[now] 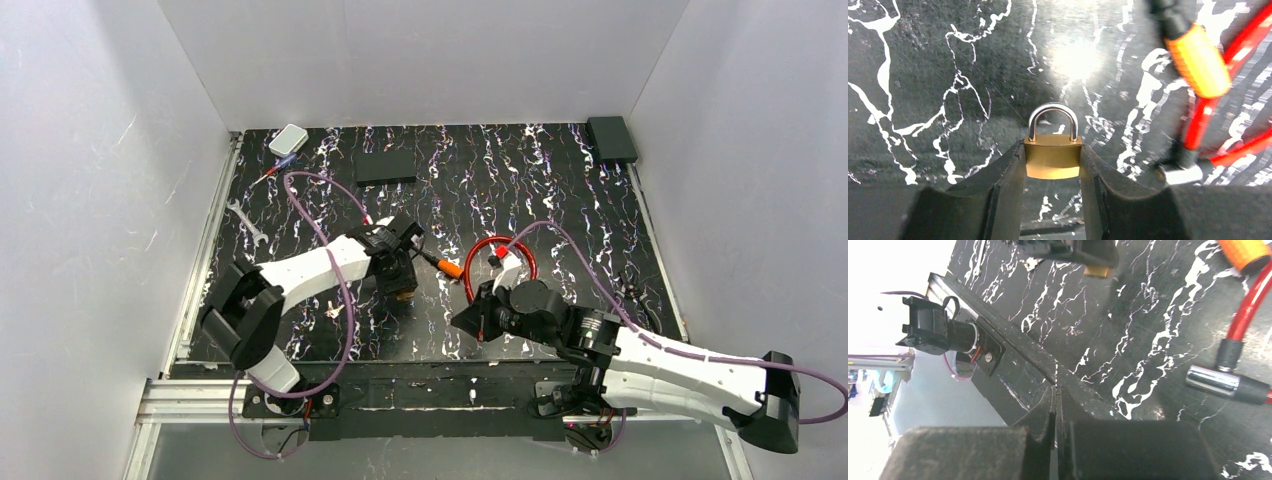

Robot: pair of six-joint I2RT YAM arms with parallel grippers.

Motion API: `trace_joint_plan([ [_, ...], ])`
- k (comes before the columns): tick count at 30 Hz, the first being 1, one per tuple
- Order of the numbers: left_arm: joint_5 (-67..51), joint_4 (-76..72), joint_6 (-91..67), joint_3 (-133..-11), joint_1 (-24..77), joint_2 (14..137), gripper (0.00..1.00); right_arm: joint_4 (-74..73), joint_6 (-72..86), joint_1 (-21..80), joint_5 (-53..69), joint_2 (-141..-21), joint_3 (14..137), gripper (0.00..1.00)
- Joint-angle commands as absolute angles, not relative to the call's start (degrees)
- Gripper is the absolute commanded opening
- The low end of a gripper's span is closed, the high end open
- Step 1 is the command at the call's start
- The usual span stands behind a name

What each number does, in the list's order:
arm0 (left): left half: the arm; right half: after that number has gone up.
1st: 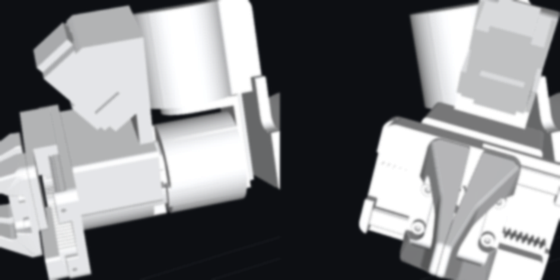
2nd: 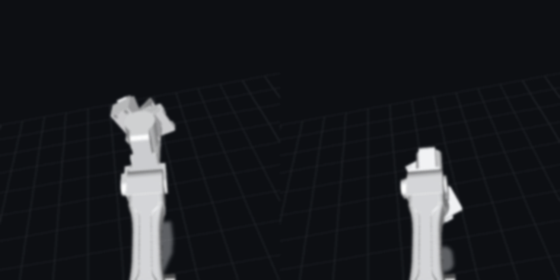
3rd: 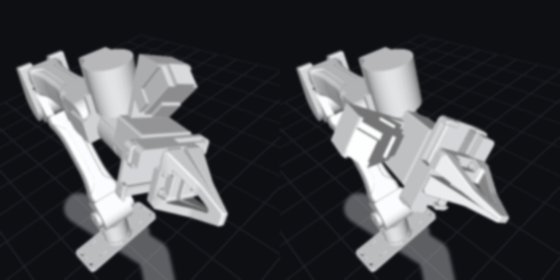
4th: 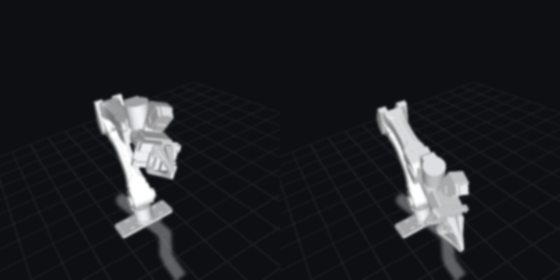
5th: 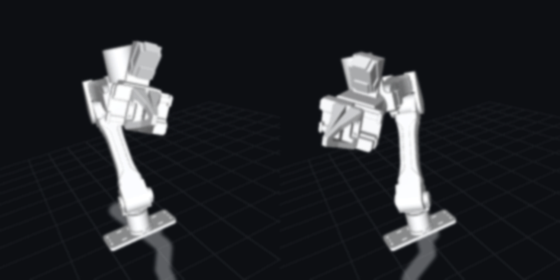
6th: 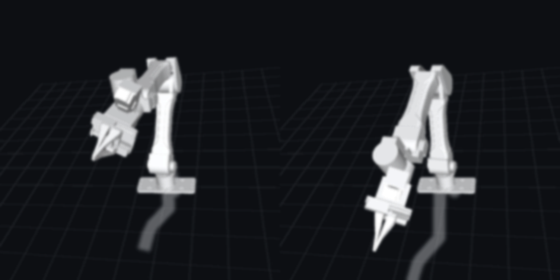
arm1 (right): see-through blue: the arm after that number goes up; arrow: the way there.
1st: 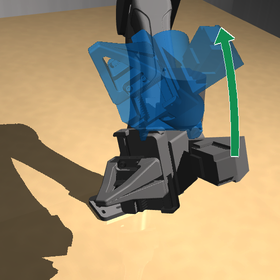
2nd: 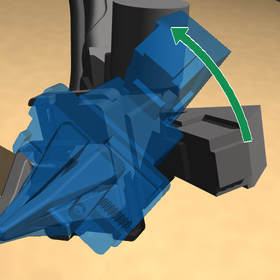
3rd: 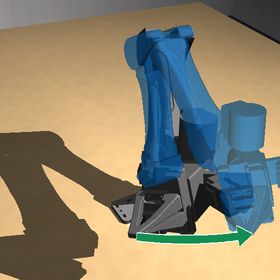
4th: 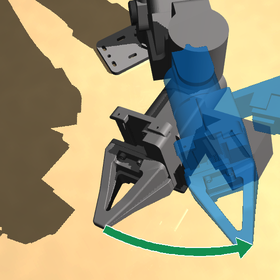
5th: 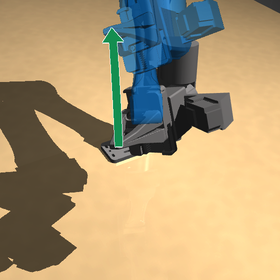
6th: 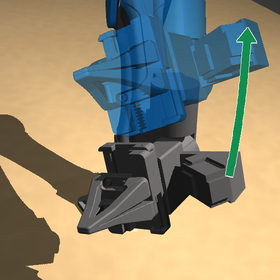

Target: Unlock with the key

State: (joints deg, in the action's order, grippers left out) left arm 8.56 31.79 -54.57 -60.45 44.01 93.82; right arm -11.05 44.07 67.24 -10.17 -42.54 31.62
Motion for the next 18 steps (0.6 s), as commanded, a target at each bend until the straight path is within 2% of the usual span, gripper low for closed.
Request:
trace_joint_plan([
  [1, 7.7, 32.2, -56.6, -59.3, 44.2, 84.9, 0.00, -2.7, 46.5, 67.4, -6.2, -45.6, 30.8, 0.01],
  [8, 5.9, 32.2, -59.5, -56.7, 44.2, 76.1, 0.00, 5.4, 47.7, 67.4, -3.0, -51.8, 30.3, 0.01],
  [18, 4.1, 32.6, -61.9, -54.3, 44.1, 65.6, 0.00, 8.9, 45.5, 67.5, -2.6, -62.7, 36.4, 0.01],
])
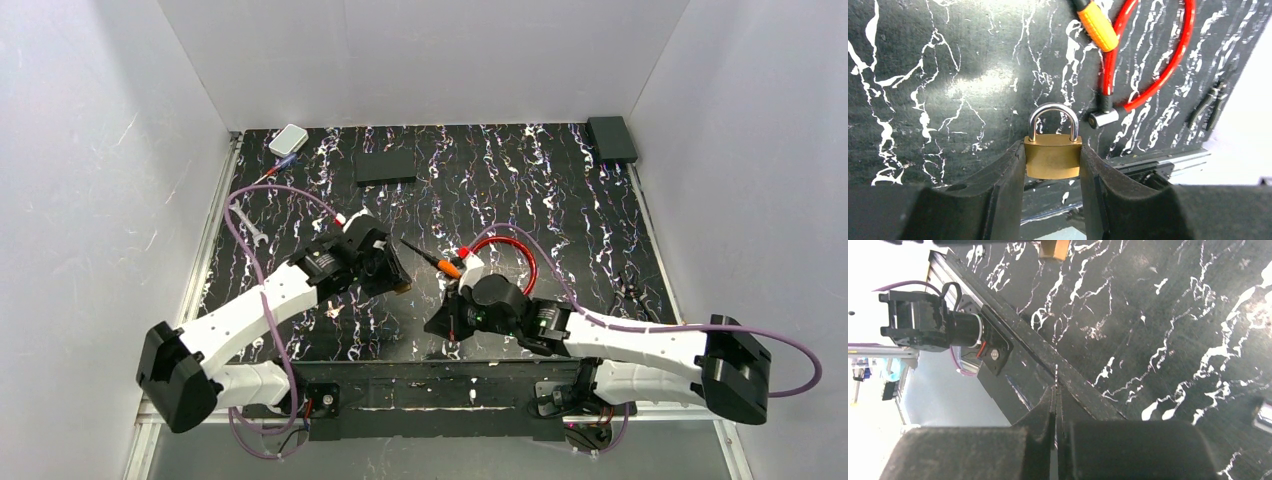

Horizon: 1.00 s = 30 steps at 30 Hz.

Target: Unlock with the key

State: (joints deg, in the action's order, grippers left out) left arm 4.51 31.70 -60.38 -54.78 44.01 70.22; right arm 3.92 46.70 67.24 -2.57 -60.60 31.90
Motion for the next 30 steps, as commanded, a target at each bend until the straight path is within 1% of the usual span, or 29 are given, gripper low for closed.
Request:
trace_joint_plan([
  [1, 4.3, 32.9, -61.8, -54.3, 44.1, 64.8, 0.00, 8.9, 45.2, 67.5, -2.9, -63.4, 37.0, 0.01],
  [14, 3.4, 33.7, -63.0, -53.3, 44.1, 58.4, 0.00, 9.1, 41.5, 67.5, -4.5, -69.9, 44.5, 0.01],
  [30, 2.7, 32.9, -64.1, -52.2, 44.1, 56.3, 0.00, 11.6, 39.8, 67.5, -4.5, -71.5, 46.2, 0.01],
])
